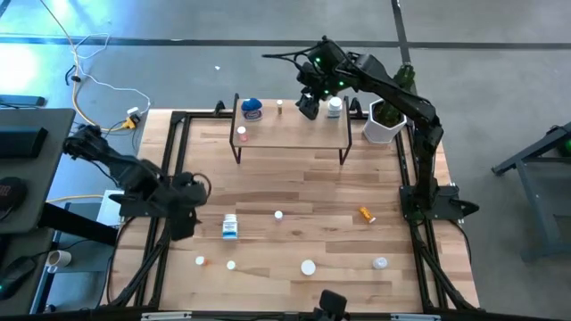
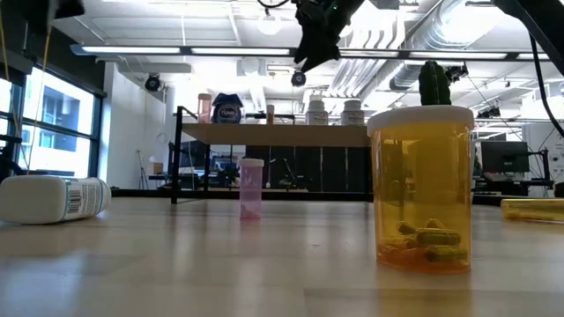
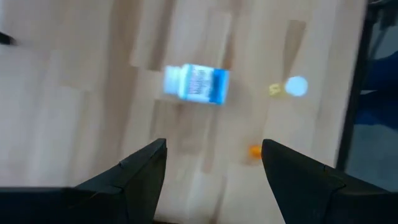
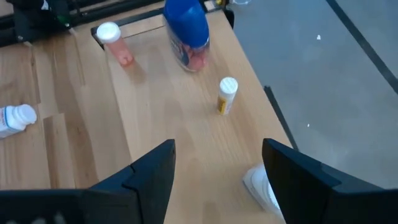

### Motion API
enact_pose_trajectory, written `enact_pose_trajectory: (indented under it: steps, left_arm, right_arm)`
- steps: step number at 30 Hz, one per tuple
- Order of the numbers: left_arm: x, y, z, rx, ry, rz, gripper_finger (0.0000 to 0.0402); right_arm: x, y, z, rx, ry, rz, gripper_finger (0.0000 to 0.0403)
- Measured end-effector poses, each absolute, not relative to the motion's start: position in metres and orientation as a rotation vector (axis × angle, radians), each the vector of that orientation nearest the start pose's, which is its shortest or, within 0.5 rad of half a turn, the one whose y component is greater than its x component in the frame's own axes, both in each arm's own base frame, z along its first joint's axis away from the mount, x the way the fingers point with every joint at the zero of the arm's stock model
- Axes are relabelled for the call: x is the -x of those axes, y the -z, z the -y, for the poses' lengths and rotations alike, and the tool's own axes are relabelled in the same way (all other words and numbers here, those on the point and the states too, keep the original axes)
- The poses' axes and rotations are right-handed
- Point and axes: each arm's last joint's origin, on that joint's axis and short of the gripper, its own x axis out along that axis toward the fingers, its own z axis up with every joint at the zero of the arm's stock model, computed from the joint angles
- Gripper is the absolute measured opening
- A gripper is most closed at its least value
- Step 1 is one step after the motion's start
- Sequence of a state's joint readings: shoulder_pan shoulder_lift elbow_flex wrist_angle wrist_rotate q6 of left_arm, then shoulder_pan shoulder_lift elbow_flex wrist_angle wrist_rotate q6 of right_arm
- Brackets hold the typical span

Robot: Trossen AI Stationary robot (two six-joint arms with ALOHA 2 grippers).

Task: Pick and place medicine bottles onto shelf by color
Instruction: Put the orange pill bottle on the shelf

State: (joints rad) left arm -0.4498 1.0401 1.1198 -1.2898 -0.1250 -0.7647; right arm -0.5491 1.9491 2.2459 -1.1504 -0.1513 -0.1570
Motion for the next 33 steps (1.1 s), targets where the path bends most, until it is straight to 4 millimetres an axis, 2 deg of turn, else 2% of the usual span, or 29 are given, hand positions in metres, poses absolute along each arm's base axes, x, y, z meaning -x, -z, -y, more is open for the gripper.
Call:
enact_pose_trajectory:
  steps: [7, 21, 27, 33]
  left_arm:
    - [-0.146, -0.305, 0.093, 0.399, -0.135, -1.128, 0.0252]
    - [-0.15, -0.272, 0.143, 0.332, -0.177, -1.272, 0.0252]
    - [-0.154, -0.26, 0.165, 0.362, -0.173, -1.274, 0.0252]
    - [-0.154, -0.247, 0.179, 0.391, -0.238, -1.3, 0.0252]
  right_arm:
    - [-0.341, -0.404, 0.202, -0.163, 0.285, -0.847, 0.0232]
    - [-0.341, -0.404, 0.202, -0.164, 0.281, -0.845, 0.0232]
    - [-0.341, -0.404, 0.202, -0.164, 0.281, -0.845, 0.0232]
    - [-0.341, -0.404, 0.202, -0.164, 0.281, -0.845, 0.0232]
